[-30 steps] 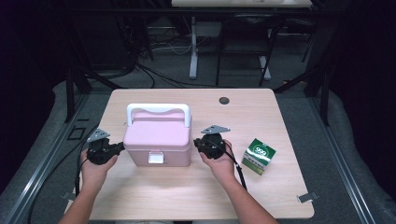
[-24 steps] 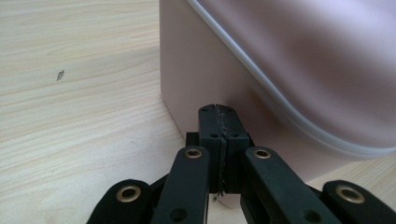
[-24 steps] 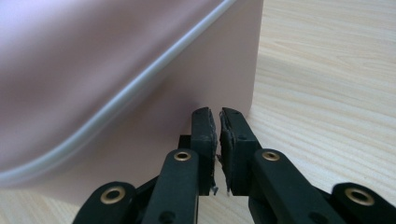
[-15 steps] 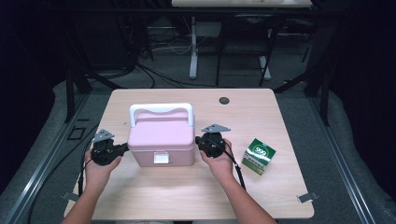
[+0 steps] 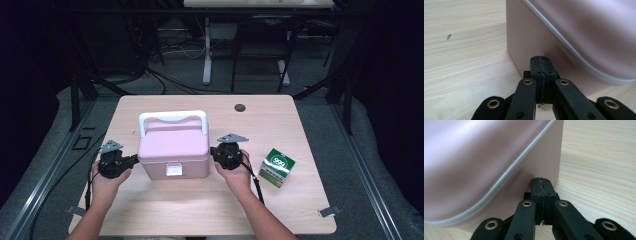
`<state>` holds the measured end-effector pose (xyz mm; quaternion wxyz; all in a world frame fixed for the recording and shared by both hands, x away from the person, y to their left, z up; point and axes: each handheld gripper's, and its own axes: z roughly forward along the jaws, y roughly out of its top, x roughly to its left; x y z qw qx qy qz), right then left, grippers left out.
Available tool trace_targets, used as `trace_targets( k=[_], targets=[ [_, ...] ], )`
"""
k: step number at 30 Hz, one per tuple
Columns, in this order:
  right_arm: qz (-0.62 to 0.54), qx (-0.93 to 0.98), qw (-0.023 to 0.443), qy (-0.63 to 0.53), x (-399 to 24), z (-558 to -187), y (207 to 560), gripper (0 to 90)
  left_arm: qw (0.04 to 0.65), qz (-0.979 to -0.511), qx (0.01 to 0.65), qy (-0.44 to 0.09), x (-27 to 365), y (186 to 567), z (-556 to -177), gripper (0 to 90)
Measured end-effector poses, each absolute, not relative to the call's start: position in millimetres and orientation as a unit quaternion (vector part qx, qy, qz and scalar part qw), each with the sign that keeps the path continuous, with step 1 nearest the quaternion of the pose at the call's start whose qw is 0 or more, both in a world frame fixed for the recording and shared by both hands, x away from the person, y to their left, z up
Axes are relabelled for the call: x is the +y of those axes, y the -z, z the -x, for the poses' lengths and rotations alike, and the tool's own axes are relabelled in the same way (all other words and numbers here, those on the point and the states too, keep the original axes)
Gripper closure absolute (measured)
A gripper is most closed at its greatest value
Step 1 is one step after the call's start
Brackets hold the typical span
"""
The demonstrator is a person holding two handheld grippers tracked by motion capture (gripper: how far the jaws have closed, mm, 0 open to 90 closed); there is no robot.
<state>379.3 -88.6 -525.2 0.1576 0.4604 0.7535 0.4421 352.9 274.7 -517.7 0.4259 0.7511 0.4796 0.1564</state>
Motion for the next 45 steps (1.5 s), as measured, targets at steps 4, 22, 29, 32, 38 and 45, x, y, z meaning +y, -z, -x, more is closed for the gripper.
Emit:
trace_targets(
  k=[4, 22, 29, 32, 38, 45],
  targets=[
    [-0.462, 0.751, 0.161, -0.444, -89, -377, 525, 90.0, 0.426, -0.750, 0.482, -0.157, 274, 518, -351, 90.0],
    [-0.464, 0.752, 0.160, -0.439, -96, -365, 524, 90.0, 0.420, -0.759, 0.472, -0.160, 266, 516, -345, 90.0],
    [-0.461, 0.756, 0.161, -0.436, -101, -358, 523, 90.0, 0.417, -0.763, 0.467, -0.159, 261, 516, -342, 90.0],
    [-0.460, 0.756, 0.163, -0.436, -103, -356, 522, 90.0, 0.417, -0.765, 0.465, -0.158, 259, 515, -340, 90.0],
    [-0.459, 0.758, 0.161, -0.434, -108, -348, 522, 90.0, 0.416, -0.769, 0.459, -0.155, 255, 515, -336, 90.0],
    [-0.456, 0.764, 0.159, -0.428, -114, -336, 519, 90.0, 0.414, -0.774, 0.455, -0.152, 251, 514, -331, 90.0]
  ],
)
